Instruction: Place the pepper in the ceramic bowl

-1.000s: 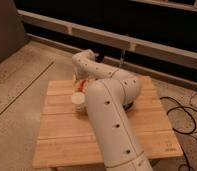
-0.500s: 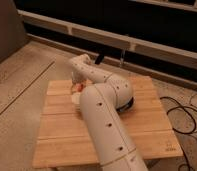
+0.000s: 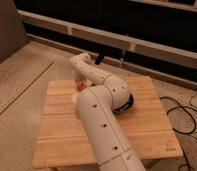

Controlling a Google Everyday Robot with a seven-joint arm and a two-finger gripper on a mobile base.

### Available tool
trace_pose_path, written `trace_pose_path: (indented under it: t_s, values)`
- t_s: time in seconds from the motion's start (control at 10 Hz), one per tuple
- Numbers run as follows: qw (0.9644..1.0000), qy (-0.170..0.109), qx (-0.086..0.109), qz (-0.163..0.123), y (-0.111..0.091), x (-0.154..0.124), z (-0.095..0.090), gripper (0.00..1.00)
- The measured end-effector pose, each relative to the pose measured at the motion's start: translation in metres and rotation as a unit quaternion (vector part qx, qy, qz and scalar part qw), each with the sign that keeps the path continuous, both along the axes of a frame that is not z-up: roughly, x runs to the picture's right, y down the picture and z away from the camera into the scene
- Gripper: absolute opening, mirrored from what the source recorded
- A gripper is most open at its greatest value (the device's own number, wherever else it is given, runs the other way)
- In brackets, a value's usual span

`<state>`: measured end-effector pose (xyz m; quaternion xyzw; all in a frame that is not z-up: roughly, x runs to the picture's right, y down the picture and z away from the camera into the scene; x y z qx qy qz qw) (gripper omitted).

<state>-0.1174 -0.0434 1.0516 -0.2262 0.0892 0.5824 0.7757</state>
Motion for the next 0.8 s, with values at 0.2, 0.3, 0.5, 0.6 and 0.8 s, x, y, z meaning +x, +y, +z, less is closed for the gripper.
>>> trace_pose_path:
  t_s: [0.2,0.3,0.5,0.6,0.8]
  values:
    - [0.9999,0.007,0.005,0.007,-0.002,0.005,-0.003,0.00]
    - [0.9999,0.010,0.006,0.011,-0.002,0.008,-0.003,0.00]
    - [0.9993,0.010,0.030,0.022,-0.022,0.009,-0.015,0.00]
    - [0.9983,0.009,0.051,0.027,-0.040,0.012,-0.027,0.00]
    - [0.9961,0.013,0.079,0.038,-0.062,0.027,-0.048,0.00]
